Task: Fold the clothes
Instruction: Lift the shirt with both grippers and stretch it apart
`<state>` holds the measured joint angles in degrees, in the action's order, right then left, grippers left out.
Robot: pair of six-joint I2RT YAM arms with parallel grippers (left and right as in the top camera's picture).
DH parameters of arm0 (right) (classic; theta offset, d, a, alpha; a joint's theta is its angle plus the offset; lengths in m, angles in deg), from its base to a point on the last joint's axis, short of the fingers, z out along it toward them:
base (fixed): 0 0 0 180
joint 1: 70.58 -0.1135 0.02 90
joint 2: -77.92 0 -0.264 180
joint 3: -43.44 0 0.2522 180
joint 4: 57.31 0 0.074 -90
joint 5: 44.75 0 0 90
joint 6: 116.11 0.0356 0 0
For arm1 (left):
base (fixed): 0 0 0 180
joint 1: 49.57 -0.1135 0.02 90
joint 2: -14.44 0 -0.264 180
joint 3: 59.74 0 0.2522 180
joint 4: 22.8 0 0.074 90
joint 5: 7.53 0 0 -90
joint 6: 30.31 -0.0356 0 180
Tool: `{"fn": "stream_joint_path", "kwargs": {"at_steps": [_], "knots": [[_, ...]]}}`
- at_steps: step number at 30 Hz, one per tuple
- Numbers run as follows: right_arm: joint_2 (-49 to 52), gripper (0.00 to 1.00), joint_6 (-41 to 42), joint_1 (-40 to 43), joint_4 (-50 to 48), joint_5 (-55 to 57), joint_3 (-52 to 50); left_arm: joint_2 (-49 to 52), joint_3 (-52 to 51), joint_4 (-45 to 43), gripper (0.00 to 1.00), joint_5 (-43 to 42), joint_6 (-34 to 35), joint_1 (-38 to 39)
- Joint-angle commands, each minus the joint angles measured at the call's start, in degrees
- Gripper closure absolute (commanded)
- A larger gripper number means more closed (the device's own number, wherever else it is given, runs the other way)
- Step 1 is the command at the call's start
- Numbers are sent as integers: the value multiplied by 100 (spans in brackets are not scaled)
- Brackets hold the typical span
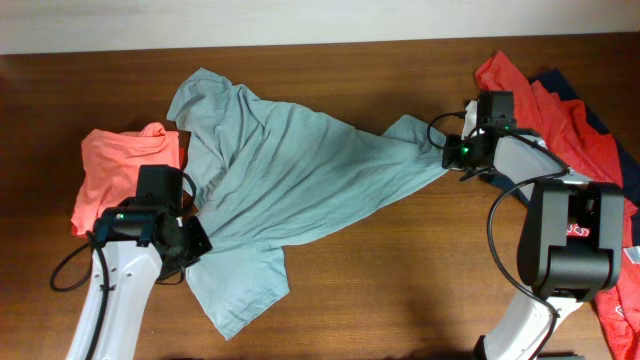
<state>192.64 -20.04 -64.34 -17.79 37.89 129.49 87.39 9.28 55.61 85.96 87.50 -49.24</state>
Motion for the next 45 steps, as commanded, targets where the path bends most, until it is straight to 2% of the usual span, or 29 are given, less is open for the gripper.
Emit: {"fn": "stream_joint_path", "kwargs": {"at_steps": [1, 4, 10, 15, 21, 25, 27, 33, 40, 45], "knots": [[-2, 96, 15, 28, 212, 57, 98, -68, -39, -39, 100, 85, -116, -31], [-304, 96, 15, 28, 706, 57, 302, -72, 68, -98, 100, 87, -181, -31], [-1530, 96, 15, 26, 1991, 387, 960, -72, 966, -26, 100, 175, -824, -31], [-2887, 96, 17, 28, 3093, 1001, 1665, -72, 2085, 339, 100, 212, -824, -160], [-4269, 96, 37, 26, 3718, 1088, 2610, -72, 3650, 837, 100, -35, -1126, -361], [-4745, 96, 35, 26, 4054, 1091, 3248, -72, 4684, 1196, 100, -315, -1161, -378], [-4900, 96, 35, 28, 4194, 1093, 3510, -72, 5184, 1384, 100, -551, -1294, -378], [-5115, 96, 35, 26, 4581, 1298, 4129, -96, 6500, 1921, 100, -525, -1401, -378], [-4898, 96, 35, 26, 4752, 1344, 4205, -76, 6767, 1915, 100, -527, -1399, -378], [-4157, 96, 35, 26, 4887, 1333, 4205, 490, 6767, 1838, 100, -721, -1399, -376]]}}
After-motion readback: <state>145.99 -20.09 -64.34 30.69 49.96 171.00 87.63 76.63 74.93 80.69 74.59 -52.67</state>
